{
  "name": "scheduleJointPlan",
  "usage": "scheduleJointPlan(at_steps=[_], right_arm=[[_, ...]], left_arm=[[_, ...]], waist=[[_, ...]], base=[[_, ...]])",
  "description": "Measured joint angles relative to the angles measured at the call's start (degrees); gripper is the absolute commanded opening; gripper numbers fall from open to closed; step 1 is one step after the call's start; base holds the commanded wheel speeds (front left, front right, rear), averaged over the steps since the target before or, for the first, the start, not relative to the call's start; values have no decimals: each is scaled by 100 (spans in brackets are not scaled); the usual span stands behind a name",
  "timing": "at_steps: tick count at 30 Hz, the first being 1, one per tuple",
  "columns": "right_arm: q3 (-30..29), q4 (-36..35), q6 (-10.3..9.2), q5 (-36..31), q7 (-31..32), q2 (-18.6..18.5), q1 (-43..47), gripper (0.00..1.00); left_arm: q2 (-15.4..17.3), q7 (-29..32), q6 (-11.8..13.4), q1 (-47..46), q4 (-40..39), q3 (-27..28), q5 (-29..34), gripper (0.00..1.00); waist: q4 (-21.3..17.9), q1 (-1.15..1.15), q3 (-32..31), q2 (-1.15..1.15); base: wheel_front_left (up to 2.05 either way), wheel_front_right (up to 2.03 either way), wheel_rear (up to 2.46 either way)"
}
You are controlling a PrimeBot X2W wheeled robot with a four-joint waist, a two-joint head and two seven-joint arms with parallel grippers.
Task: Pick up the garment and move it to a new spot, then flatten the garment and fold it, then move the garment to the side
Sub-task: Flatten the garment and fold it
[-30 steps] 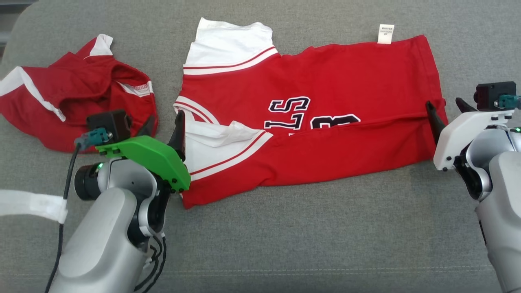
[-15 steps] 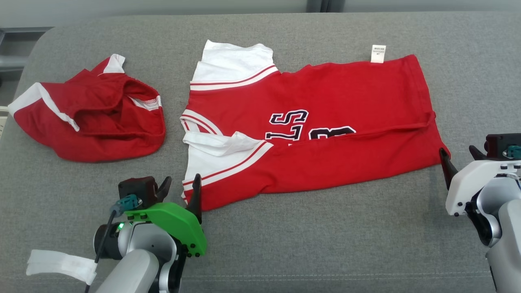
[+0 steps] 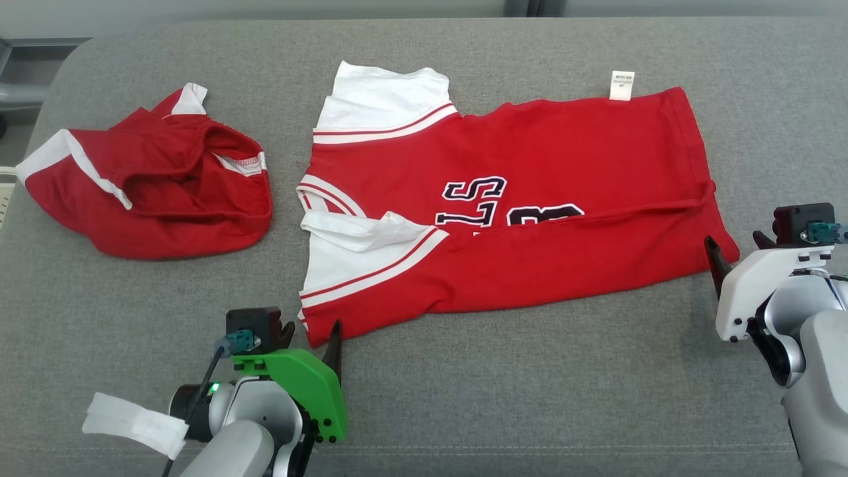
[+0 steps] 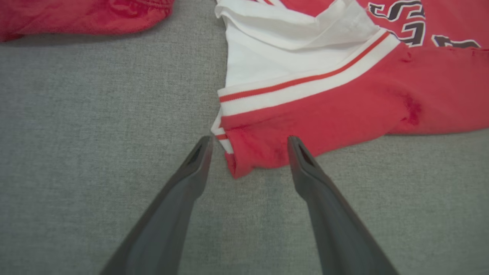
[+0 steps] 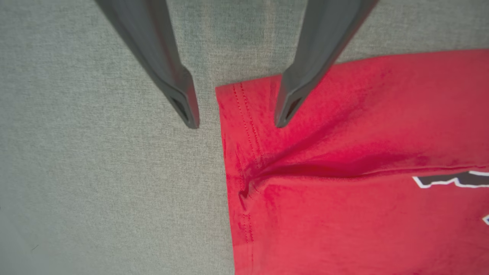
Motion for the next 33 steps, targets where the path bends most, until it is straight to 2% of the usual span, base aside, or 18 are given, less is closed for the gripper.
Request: scheduleJointPlan(at_steps=[21,22,23,25,27,28,29,30,31,32,33], right_arm=[[346,570,0,27,158,-56,-512,100],[378,579,0,33,158,-66,-532,100],[399,580,0,45,158,-73,-544,93],[432,581,0,68,157,-82,-548,96],[453,580,0,68,156,-124,-549,95],[457,580,0,68,157,-144,-549,88],[461,579,0,68,172,-156,-549,74],[475,575,0,70,200,-160,-549,64],[494,566,0,74,205,-163,-549,49],[515,554,0,83,221,-165,-549,44],[532,544,0,97,247,-168,-548,41]], left_arm=[[-119,29,-133,-271,580,-142,-7,100],[-120,29,-141,-288,586,-147,-9,100],[-123,30,-148,-301,590,-148,-12,100],[-134,27,-160,-320,599,-151,-18,100],[-136,27,-167,-332,615,-156,-19,100],[-140,29,-168,-339,620,-165,-19,98],[-142,38,-174,-342,624,-172,-25,93],[-142,46,-175,-344,626,-172,-32,89],[-142,53,-175,-348,628,-178,-40,77],[-143,53,-176,-352,633,-179,-45,67],[-145,53,-176,-353,639,-179,-52,49]], waist=[[-54,0,357,0],[-53,0,368,0],[-52,0,377,0],[-55,0,387,0],[-61,0,387,0],[-66,0,387,0],[-70,0,387,0],[-74,0,386,0],[-80,0,386,0],[-85,0,387,0],[-92,0,389,0]], base=[[0,0,0],[0,0,0],[0,0,0],[0,0,0],[0,0,0],[0,0,0],[0,0,0],[0,0,0],[0,0,0],[0,0,0],[0,0,0]])
